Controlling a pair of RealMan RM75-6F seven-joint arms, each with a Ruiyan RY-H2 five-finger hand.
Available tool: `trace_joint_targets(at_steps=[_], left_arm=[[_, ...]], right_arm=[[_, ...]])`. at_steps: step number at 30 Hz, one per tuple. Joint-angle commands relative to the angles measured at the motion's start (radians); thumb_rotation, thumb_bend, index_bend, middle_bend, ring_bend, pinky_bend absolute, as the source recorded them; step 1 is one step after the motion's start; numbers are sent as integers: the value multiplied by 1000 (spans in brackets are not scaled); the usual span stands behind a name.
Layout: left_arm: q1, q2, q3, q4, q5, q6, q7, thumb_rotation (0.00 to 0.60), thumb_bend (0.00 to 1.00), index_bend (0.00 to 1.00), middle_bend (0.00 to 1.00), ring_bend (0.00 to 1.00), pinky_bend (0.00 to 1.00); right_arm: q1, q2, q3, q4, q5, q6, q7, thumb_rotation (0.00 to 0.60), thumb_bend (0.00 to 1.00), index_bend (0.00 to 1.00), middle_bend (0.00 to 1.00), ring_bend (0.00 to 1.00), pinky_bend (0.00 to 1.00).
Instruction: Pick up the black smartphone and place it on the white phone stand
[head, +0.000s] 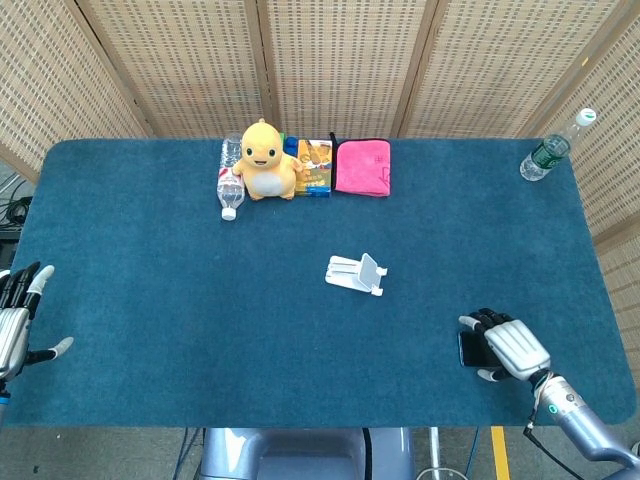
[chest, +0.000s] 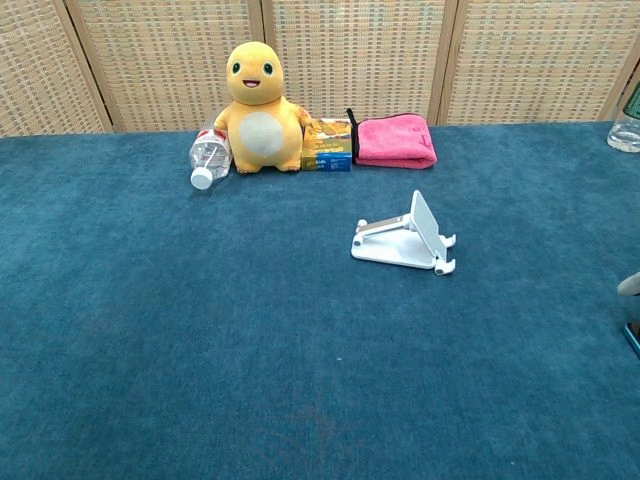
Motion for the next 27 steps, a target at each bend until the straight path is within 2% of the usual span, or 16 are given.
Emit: trace_joint_targets(at_steps=[1,12,27], left_arm=[[-1,2,-1,-6,-1,-1,4,600,0,0,0,0,0],[-3,8,-1,-20,-4,-3,10,600,0,0,0,0,0],[-1,1,3,3,-5,-5,2,600,0,0,0,0,0]], right_arm=[[0,-9,4,4,6,-6,-5,600,0,175,212,153,267],[-27,-75,2,110,5,23,-28,600,0,175,212,153,267],[-21,-108,-22,256,-19,9,87,600,0,192,223,153,267]])
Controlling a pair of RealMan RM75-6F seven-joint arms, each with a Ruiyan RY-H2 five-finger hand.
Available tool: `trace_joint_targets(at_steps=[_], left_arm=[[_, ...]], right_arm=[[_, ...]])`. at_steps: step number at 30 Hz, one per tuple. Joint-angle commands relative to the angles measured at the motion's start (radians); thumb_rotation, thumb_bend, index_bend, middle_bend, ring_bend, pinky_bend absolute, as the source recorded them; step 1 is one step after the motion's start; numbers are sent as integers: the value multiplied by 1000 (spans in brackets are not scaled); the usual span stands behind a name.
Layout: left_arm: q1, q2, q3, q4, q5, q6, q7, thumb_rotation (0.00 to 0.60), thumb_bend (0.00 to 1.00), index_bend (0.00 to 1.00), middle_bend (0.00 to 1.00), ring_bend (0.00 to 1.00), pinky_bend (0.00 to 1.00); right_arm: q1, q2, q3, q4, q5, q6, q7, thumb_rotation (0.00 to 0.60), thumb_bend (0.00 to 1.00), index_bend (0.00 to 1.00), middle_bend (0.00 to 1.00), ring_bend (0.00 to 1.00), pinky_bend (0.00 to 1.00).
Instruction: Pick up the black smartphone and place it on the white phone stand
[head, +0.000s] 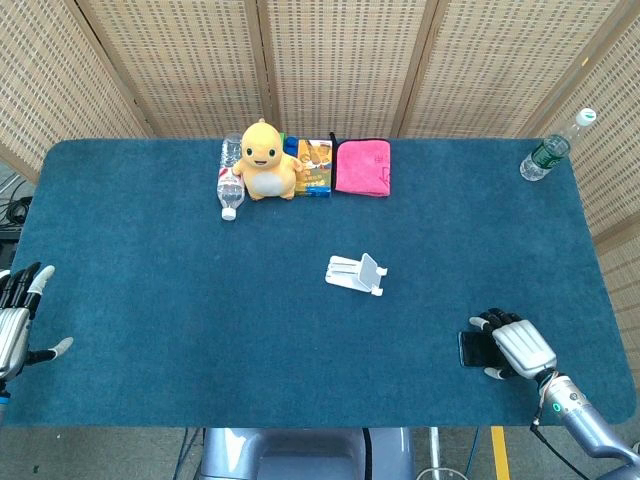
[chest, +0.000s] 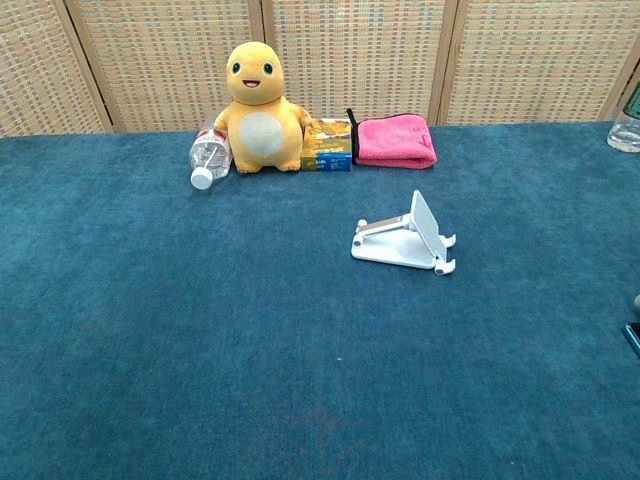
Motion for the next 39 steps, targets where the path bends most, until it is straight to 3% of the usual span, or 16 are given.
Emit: trace_joint_targets(at_steps=[1,7,11,14,17,27,33,39], left_arm=[[-1,-1,-1,3,0,-1,-3,600,0,0,0,0,0],[-1,-3,0,4,-2,-3,0,600,0,0,0,0,0],[-1,-4,0,6,-2,-2,-1,600,0,0,0,0,0],[0,-4,2,6,0,-2,-1,600,0,0,0,0,0],[0,-4,2,7,0,-3,-2,600,0,0,0,0,0],[0,-2,2,1,3,-1,-4,600,0,0,0,0,0],[0,2,1,-4,3,-1,-6,600,0,0,0,0,0],[-3,9,-2,-18,-1,-4,-5,600,0,0,0,0,0]], right_arm=[[2,-7,-6,27,0,-14,27,600,0,192,226,154,267],[-4,-31,-16,78,-11,-4,61,600,43,285,329,251,321],[-13,-53,-17,117,-24,32,82,600,239,382,425,341,392],[-19,-73,-20,155,-35,58,107,600,404,401,443,359,409],[-22,-81,-26,175,-45,72,134,600,497,408,453,369,423],[-38,-64,-21,179,-87,237,230,600,517,412,462,386,448],[-14,-26,20,107,-77,287,265,600,517,412,468,387,448],[37,20,95,-31,-27,280,352,600,517,412,469,387,448]])
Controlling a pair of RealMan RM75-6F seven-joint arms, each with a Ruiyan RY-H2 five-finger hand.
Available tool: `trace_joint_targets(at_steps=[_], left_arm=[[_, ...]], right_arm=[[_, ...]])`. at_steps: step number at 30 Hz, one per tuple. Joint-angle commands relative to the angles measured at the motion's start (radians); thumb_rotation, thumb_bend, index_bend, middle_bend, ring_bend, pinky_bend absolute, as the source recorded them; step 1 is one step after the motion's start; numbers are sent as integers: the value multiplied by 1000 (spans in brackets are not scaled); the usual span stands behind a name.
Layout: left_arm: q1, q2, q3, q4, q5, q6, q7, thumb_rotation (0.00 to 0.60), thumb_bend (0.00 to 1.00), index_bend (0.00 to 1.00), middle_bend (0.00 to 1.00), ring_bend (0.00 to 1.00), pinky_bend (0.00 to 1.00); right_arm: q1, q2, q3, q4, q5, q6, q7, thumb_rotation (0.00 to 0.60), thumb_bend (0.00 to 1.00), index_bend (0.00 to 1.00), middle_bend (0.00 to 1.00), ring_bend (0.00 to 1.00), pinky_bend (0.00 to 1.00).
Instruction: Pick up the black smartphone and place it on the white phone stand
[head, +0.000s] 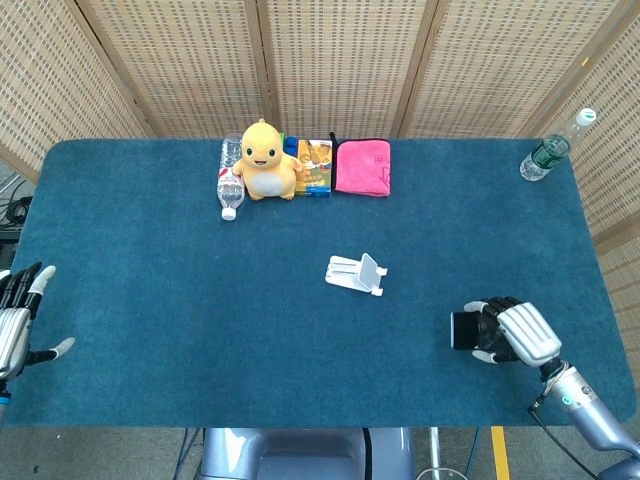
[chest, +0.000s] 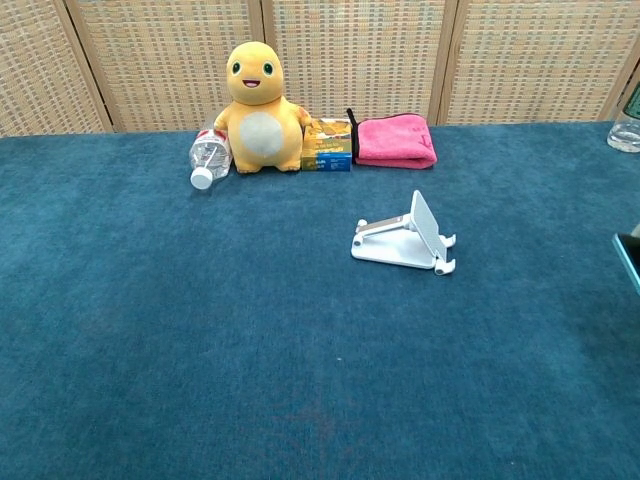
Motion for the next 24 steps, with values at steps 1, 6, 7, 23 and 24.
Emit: trace_joint_targets(at_steps=[1,6,7,23,24], left_arm=[[-2,3,-2,-6,-3,-3,2,600,0,0,0,0,0],[-6,6,-4,-16,-10,-9,9,600,0,0,0,0,0],[-7,7,-4,-19,-10,-10,8,600,0,0,0,0,0],[-23,18,-15,10,-47,-54,-33,600,0,0,0,0,0],[-26,18,-16,15,-52,-62,-38,600,0,0,0,0,0]], right_arm=[[45,31,64,-99,45,-11,81,600,517,413,470,387,448],[97,20,135,-172,91,-40,128,600,524,422,477,387,448],[107,14,147,-180,100,-50,129,600,532,422,477,387,448],[250,-150,328,-256,355,-286,13,600,543,422,477,387,448],[257,-161,341,-262,370,-294,10,600,543,422,477,387,448]])
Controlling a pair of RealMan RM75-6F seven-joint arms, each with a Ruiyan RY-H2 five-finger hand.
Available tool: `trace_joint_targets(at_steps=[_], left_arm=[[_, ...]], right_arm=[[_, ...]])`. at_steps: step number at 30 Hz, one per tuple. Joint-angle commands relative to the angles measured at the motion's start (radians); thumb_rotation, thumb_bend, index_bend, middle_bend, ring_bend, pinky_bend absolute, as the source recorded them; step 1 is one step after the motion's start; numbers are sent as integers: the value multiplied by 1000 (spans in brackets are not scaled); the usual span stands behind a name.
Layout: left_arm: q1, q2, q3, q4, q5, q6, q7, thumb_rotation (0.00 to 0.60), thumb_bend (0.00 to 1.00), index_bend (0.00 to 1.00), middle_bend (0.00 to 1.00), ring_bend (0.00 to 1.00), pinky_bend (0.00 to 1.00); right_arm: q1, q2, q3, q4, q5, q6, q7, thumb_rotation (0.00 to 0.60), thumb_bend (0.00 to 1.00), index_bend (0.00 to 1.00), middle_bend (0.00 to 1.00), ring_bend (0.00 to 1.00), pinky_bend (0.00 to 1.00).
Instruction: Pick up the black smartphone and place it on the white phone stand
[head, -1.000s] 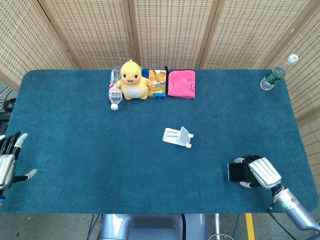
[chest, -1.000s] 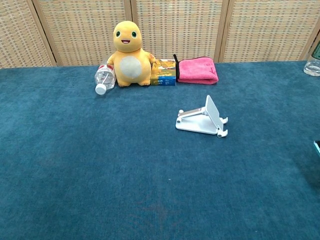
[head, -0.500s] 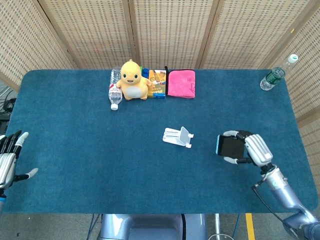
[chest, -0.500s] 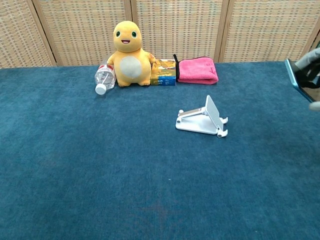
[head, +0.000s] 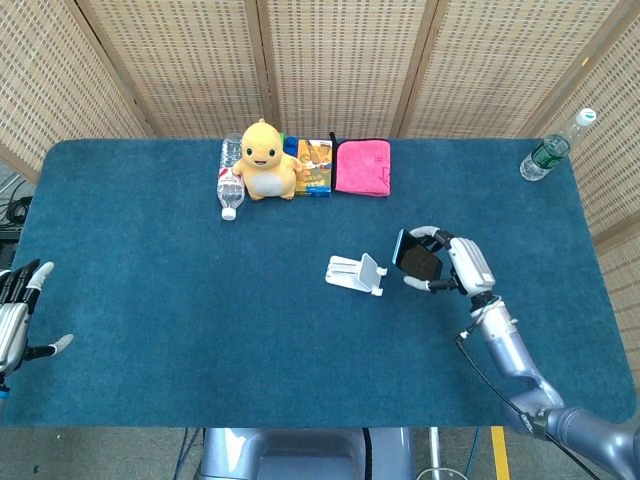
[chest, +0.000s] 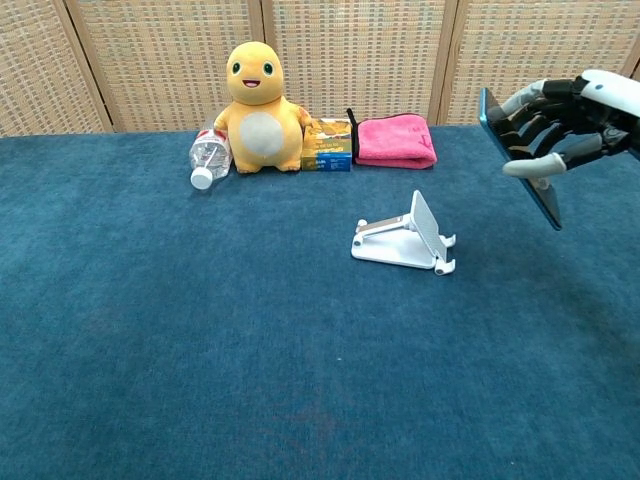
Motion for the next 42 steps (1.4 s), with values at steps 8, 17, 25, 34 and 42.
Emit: trace_joint_targets(at_steps=[8,17,25,34,42], left_arm=[[-15,6,-4,17,-21,-37,-25,600,0,0,0,0,0],[-21,12,-8,22,-35,-50,-40,600,0,0,0,0,0],[-27,11,-11,29,-48,-63,-43,600,0,0,0,0,0],[-29,9,-13,32,-56,-65,-40,600,0,0,0,0,0],[-30,10,-15,36,-62,-67,-48,600,0,0,0,0,0]], right_arm=[[70,-119,121,-5,159,-86,-52,600,543,422,477,387,448],[99,-214,142,59,167,-84,-35,600,555,422,477,387,448],[108,-275,144,131,138,-46,1,600,569,422,477,387,448],[124,-347,122,192,97,-13,2,600,569,422,477,387,448],[140,-400,100,267,58,-3,23,600,569,422,477,388,448]])
